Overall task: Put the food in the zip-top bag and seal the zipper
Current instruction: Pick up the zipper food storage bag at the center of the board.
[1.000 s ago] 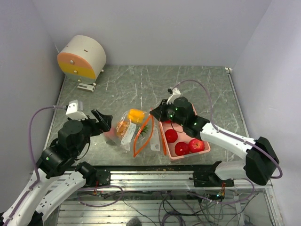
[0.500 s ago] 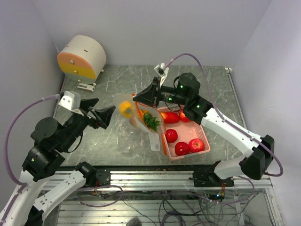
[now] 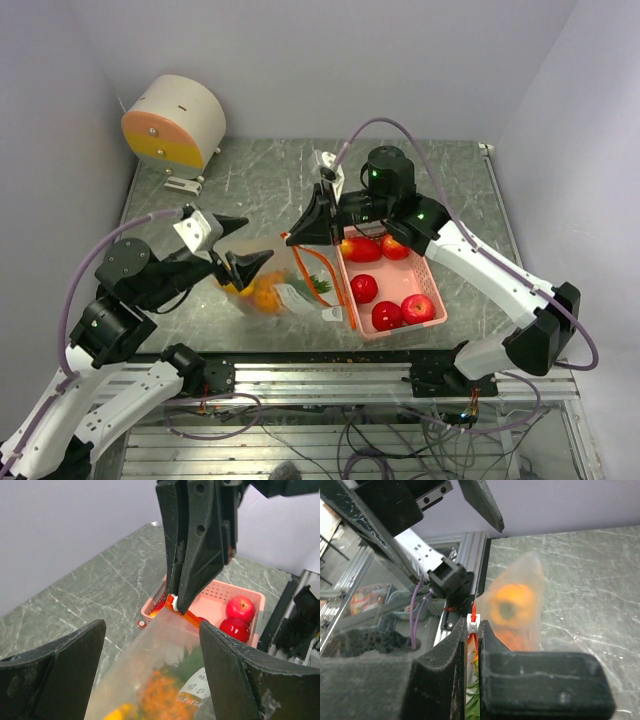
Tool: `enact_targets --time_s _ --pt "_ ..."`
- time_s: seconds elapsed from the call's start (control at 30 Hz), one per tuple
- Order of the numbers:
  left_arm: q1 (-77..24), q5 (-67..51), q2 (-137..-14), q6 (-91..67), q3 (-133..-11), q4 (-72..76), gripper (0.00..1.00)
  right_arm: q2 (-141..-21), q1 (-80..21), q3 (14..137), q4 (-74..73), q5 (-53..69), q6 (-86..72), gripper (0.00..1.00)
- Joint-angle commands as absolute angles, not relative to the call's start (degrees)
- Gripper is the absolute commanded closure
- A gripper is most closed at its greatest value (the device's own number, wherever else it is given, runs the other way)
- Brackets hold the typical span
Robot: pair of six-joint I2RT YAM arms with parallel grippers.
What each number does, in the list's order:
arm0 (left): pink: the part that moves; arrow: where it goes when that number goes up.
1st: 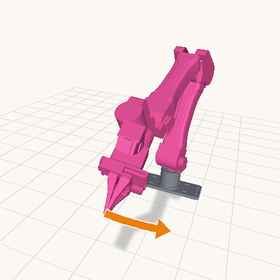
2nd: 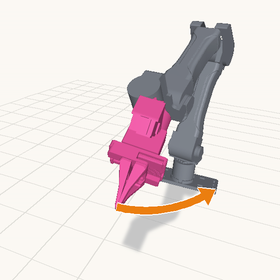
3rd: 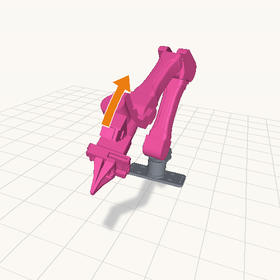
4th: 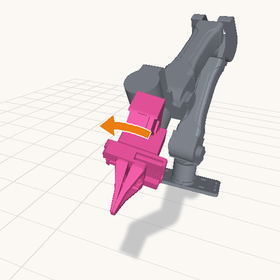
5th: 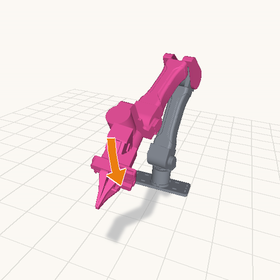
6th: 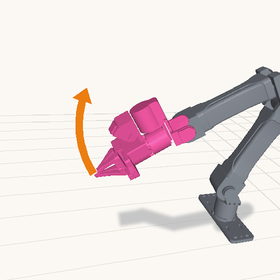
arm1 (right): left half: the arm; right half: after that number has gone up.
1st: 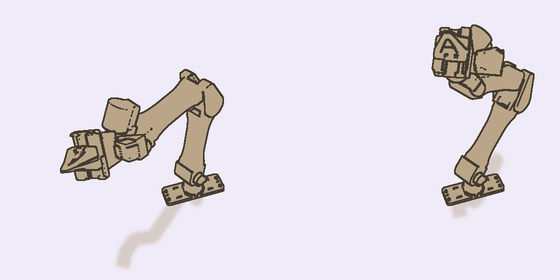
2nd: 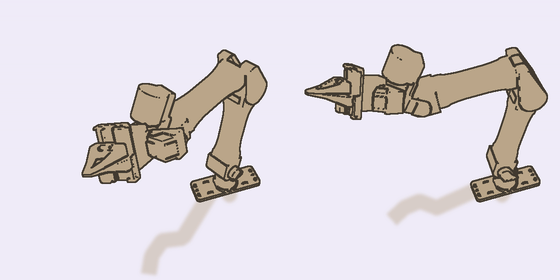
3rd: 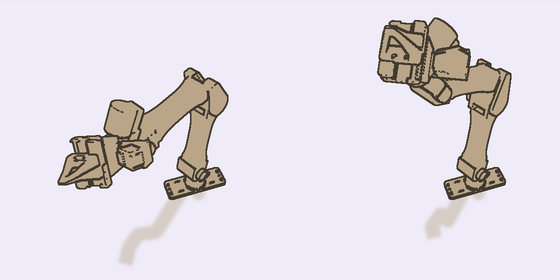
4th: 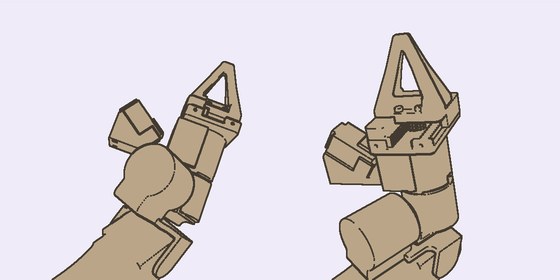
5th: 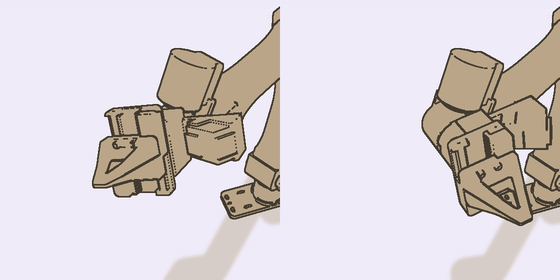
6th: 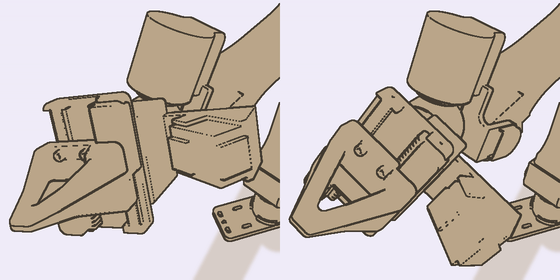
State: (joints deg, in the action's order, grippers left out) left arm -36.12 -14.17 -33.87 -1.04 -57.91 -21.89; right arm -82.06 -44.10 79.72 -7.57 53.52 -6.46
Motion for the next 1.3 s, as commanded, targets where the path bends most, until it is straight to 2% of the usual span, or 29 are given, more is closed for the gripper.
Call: enact_targets --time_s 0.0,0.2,0.5,0.8,0.9,1.0,1.07,1.13,1.17,1.27 --pt "-36.19 -24.40 -30.72 4.47 -56.45 -19.48 0.13 -78.57 -43.80 81.35 -12.20 60.63 0.86 1.00" --pt "-36.20 -30.63 -28.42 4.98 -55.06 -18.97 0.14 -77.23 -43.77 79.48 -9.26 64.70 -0.15 1.00" --pt "-36.21 -36.54 -33.78 0.93 -52.49 -14.68 0.16 -77.16 -43.89 75.53 -1.81 65.88 -6.23 1.00" --pt "-36.17 -38.06 -38.63 2.26 -53.35 -14.32 0.27 -77.79 -43.99 75.35 -2.08 67.36 -5.47 1.00" --pt "-36.21 -39.08 -40.07 1.98 -53.62 -14.02 0.37 -78.12 -43.96 75.25 -2.04 67.23 -5.54 1.00" --pt "-36.21 -40.62 -41.34 0.59 -53.45 -12.35 0.52 -78.28 -43.95 74.99 -1.94 66.51 -5.82 1.00" --pt "-36.21 -41.36 -42.16 -0.09 -53.58 -11.78 0.66 -78.40 -43.98 74.91 -1.56 66.47 -6.22 1.00" --pt "-36.21 -42.03 -43.07 -0.17 -54.23 -12.09 0.88 -78.48 -43.95 74.80 -1.38 65.81 -6.54 1.00" --pt "-36.21 -42.12 -43.36 -0.10 -54.70 -12.48 0.92 -78.51 -44.02 74.84 -1.40 65.15 -6.63 1.00" --pt "-36.21 -41.01 -43.03 1.15 -55.85 -13.79 0.93 -78.89 -43.95 74.95 -1.38 62.67 -7.43 1.00"
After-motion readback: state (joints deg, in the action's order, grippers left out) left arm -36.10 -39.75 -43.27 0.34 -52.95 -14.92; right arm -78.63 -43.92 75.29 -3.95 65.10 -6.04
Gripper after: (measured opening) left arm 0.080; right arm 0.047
